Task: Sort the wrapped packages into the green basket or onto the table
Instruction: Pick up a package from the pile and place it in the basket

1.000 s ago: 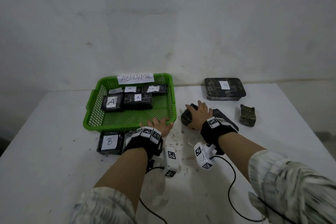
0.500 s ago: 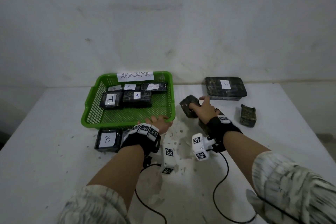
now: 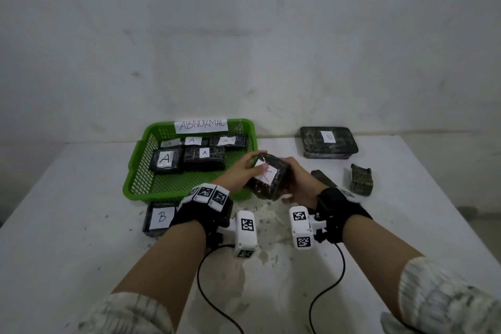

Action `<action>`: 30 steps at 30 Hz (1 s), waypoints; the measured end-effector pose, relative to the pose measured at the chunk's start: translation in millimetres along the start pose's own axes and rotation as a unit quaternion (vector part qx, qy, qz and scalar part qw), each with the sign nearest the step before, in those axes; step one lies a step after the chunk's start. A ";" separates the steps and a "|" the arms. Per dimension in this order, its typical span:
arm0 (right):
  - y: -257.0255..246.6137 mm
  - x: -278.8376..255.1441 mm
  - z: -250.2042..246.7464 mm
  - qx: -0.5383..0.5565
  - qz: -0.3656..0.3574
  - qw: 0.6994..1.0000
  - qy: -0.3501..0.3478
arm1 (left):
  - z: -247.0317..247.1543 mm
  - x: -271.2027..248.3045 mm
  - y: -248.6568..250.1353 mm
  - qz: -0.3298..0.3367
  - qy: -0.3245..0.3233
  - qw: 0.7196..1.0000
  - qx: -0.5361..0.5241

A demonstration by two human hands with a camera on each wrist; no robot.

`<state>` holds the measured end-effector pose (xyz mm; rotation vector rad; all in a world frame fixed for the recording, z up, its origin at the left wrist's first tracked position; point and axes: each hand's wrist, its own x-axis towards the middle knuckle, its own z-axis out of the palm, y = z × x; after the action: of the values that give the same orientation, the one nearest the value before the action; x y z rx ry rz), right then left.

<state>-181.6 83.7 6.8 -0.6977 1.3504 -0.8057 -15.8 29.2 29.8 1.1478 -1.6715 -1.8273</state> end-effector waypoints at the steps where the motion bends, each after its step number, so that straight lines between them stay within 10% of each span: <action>1: 0.4 -2.2 3.7 0.001 -0.004 1.000 0.002 | -2.2 -2.0 -1.1 0.001 0.004 1.000 -0.003; 22: 7.9 -8.4 45.6 0.160 -0.138 0.974 0.083 | -17.1 -10.3 -11.8 0.056 0.109 0.992 0.038; 30: 13.1 -9.2 45.2 0.232 -0.132 0.964 -0.006 | -14.9 -17.5 -15.7 0.061 0.147 0.987 -0.016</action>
<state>-135.8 97.7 5.8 -0.5112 1.0119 -1.2786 9.6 36.5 20.9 1.2071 -1.5030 -1.5207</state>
